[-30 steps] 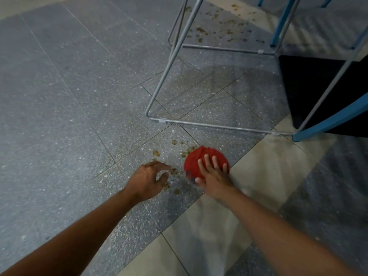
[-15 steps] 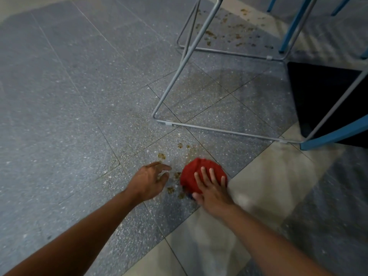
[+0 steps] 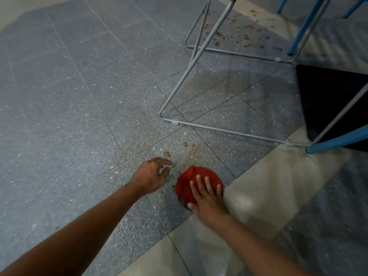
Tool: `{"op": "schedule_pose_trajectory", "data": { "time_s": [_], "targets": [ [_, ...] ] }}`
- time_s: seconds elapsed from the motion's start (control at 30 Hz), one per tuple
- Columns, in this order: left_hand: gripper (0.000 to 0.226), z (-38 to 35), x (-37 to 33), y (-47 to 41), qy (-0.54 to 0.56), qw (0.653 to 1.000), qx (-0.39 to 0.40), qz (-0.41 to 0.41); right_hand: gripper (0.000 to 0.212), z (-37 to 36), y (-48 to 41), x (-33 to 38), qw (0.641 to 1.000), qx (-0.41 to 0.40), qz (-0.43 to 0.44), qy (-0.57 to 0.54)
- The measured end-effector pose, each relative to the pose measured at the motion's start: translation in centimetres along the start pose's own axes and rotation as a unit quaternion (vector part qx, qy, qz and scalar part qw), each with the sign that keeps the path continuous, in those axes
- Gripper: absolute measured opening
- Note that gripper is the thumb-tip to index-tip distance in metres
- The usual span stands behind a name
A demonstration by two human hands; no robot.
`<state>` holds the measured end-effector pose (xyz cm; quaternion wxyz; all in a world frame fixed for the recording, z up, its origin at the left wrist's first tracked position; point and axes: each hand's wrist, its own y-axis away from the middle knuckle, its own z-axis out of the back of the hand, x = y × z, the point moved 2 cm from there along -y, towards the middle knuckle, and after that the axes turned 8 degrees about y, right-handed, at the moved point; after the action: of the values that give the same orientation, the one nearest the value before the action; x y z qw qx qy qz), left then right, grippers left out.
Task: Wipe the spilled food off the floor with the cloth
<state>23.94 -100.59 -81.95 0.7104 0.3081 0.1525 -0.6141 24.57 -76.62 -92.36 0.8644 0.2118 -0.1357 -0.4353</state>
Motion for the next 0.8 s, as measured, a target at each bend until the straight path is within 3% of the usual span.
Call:
{"op": "schedule_pose_trajectory", "data": {
  "time_s": [0.23, 0.4, 0.67, 0.8],
  "targets": [
    [0.034, 0.0, 0.3, 0.0, -0.009, 1.000, -0.015, 0.001, 0.077, 4.2, -5.1, 0.4, 0.998, 0.005, -0.060, -0.035],
    [0.033, -0.6, 0.4, 2.0, -0.020, 0.999, -0.006, -0.027, 0.076, -0.9, 1.2, 5.8, 1.000, -0.025, 0.004, -0.010],
    [0.035, -3.2, -0.5, 4.0, -0.037, 0.997, 0.022, -0.063, 0.072, 4.2, -5.3, 4.6, 0.998, 0.012, -0.054, -0.040],
    [0.042, -3.4, -1.3, 2.8, -0.045, 0.997, 0.021, -0.065, 0.074, 0.1, -1.0, 7.0, 1.000, -0.006, 0.006, 0.000]
  ]
}}
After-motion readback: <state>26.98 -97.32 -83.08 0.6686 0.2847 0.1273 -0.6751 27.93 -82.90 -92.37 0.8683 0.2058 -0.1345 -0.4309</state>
